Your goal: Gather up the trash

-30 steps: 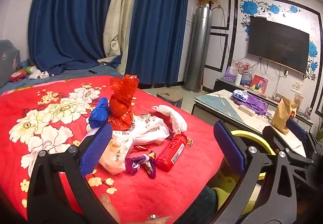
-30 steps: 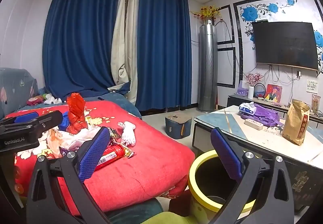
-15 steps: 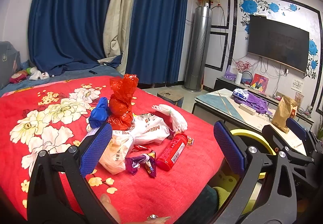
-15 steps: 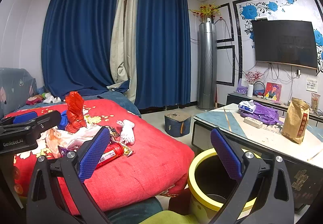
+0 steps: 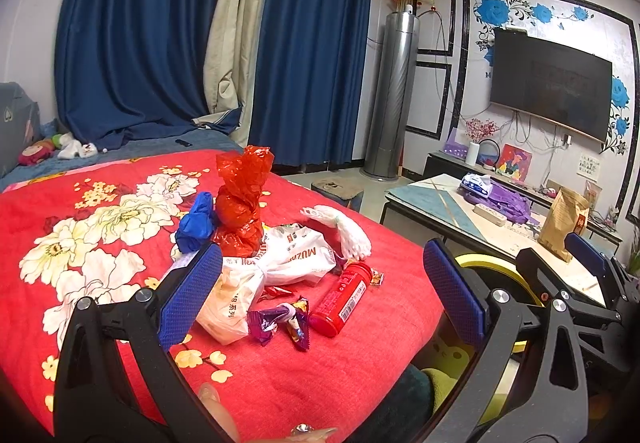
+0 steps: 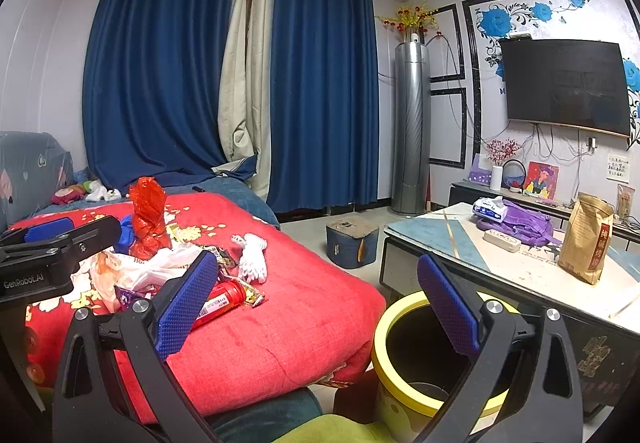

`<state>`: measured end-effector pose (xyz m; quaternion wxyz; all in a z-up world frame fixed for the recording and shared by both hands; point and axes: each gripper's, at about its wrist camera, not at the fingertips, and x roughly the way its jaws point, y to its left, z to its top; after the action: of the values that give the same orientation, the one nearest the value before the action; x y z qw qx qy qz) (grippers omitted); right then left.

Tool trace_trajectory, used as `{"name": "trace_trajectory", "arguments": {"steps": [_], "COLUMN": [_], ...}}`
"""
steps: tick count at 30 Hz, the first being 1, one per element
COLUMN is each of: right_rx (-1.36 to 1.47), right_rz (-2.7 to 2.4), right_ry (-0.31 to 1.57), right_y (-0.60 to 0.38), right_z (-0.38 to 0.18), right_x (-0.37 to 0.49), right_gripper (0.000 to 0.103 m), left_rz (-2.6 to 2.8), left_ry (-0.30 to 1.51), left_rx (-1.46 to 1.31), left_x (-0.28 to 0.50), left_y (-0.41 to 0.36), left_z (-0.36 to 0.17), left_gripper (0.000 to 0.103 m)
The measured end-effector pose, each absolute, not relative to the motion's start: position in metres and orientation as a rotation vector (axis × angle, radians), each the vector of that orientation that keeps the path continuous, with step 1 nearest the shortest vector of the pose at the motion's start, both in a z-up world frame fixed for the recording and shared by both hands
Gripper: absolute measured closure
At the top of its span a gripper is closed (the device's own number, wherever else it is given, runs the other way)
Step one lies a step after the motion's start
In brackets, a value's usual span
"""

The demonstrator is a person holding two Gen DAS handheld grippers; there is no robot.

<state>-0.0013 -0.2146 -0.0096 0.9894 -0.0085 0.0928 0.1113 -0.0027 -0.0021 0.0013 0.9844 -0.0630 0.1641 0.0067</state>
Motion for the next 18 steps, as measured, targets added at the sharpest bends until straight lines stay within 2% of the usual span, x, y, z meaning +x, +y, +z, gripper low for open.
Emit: {"name": "trace_trajectory", "arguments": {"steps": [18], "right_rx": [-0.017], "right_rz": [0.255], "right_ry": [0.202], "right_y": [-0.2158], "right_z": [-0.0132], "right_x": [-0.0014], "right_gripper": [0.006], "left_rz": [0.02], "left_ry": [0.343], "left_rx": [-0.127], "left_x": [-0.0015], "left_y": [-0.0023], "left_z": [-0.0021], "left_gripper": [0.011]}}
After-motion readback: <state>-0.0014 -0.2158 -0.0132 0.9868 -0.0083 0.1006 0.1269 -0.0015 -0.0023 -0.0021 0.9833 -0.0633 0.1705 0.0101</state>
